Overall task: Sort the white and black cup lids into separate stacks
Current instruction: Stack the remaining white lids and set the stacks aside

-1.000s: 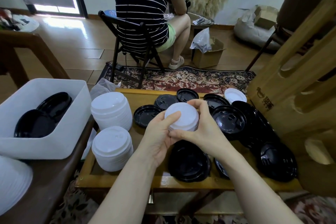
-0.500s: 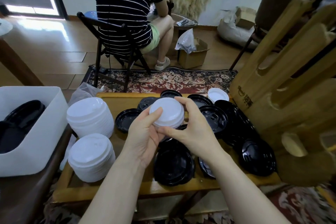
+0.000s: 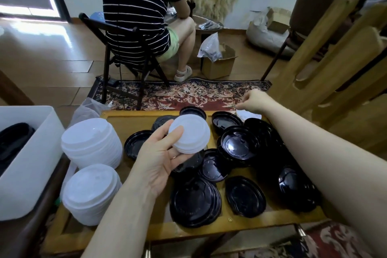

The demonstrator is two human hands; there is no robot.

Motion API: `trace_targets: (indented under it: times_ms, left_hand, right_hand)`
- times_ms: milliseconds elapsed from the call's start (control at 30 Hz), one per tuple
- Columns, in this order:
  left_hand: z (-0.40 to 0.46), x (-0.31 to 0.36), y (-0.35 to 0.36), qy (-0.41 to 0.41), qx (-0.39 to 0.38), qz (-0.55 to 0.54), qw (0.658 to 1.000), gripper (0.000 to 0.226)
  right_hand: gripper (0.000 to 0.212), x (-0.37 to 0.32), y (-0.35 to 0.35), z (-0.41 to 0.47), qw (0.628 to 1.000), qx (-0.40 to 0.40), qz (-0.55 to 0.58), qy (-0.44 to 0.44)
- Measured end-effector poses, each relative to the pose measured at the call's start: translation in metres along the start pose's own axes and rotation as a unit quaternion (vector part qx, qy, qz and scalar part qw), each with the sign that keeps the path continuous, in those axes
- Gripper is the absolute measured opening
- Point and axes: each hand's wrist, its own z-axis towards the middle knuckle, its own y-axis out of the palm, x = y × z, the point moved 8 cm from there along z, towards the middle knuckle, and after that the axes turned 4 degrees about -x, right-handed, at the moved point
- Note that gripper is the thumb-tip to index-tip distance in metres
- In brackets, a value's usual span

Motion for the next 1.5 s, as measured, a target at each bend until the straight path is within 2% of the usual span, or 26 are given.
trace_targets:
  times_ms: [67,167,333,433,767,867,933,1033,1100,1133,1200,1233,1267,1333,1400,1433,1500]
  left_hand:
    - [0.002,0.001,-0.006,0.000,0.018,0.004,1.000,0.064]
    - [0.005,0.002,-0.011,-0.001,0.037,-0.003,0.999,0.054]
    - [0.006,0.001,-0.011,-0.012,0.038,0.005,0.999,0.048]
    - [0.005,-0.001,-0.010,-0.018,0.037,0.016,0.999,0.043]
    - [0.001,0.000,-0.011,-0.017,0.049,0.022,0.998,0.041]
    - [0.002,0.001,-0.011,-0.015,0.049,0.023,0.998,0.043]
    - [0.003,0.001,-0.010,-0.014,0.048,0.020,0.999,0.043]
    - [0.002,0.002,-0.007,-0.013,0.040,0.013,0.999,0.040]
    - [0.001,0.001,-0.005,-0.012,0.039,0.013,0.999,0.036]
    - [0.000,0.001,-0.004,-0.012,0.040,0.012,0.999,0.037]
    - [-0.003,0.001,-0.002,-0.010,0.043,0.008,0.999,0.040]
    - [-0.006,0.001,0.000,-0.008,0.044,0.006,0.999,0.042]
    - [-0.010,0.000,0.001,-0.006,0.046,0.005,0.999,0.043]
    - [-0.020,-0.002,0.006,-0.002,0.042,0.004,0.999,0.046]
    - [-0.031,-0.004,0.011,0.004,0.034,-0.001,0.999,0.048]
    - [-0.036,-0.004,0.012,0.008,0.031,-0.005,0.999,0.047]
    - [-0.045,-0.004,0.012,0.018,0.033,-0.005,0.999,0.044]
  right_hand:
    - [0.039,0.004,0.014,0.009,0.998,-0.012,-0.053,0.017]
    - [0.026,0.009,0.025,0.013,0.993,-0.023,-0.110,0.041]
    - [0.029,0.014,0.030,0.019,0.993,-0.058,-0.086,0.052]
    - [0.034,0.018,0.024,0.024,0.994,-0.048,-0.092,0.041]
    - [0.009,0.002,0.021,0.011,0.975,-0.010,-0.223,0.007]
    - [0.008,0.005,0.016,0.010,0.983,0.002,-0.185,0.005]
    - [0.015,0.009,0.005,0.009,0.994,0.034,-0.106,0.004]
    - [0.010,0.011,-0.023,-0.001,0.993,0.104,0.055,-0.010]
    - [0.008,0.010,-0.037,-0.022,0.966,0.107,0.235,-0.019]
    - [0.010,0.006,-0.039,-0.037,0.935,0.081,0.344,-0.030]
    - [0.012,-0.011,-0.031,-0.074,0.847,-0.034,0.526,-0.067]
    - [0.008,-0.021,-0.023,-0.095,0.807,-0.103,0.574,-0.086]
    - [0.014,-0.030,-0.010,-0.114,0.774,-0.171,0.601,-0.105]
    - [0.041,-0.045,0.021,-0.147,0.718,-0.282,0.625,-0.124]
    - [0.058,-0.051,0.051,-0.167,0.684,-0.334,0.638,-0.118]
    - [0.052,-0.053,0.063,-0.174,0.682,-0.342,0.637,-0.109]
    - [0.026,-0.054,0.080,-0.183,0.692,-0.334,0.635,-0.076]
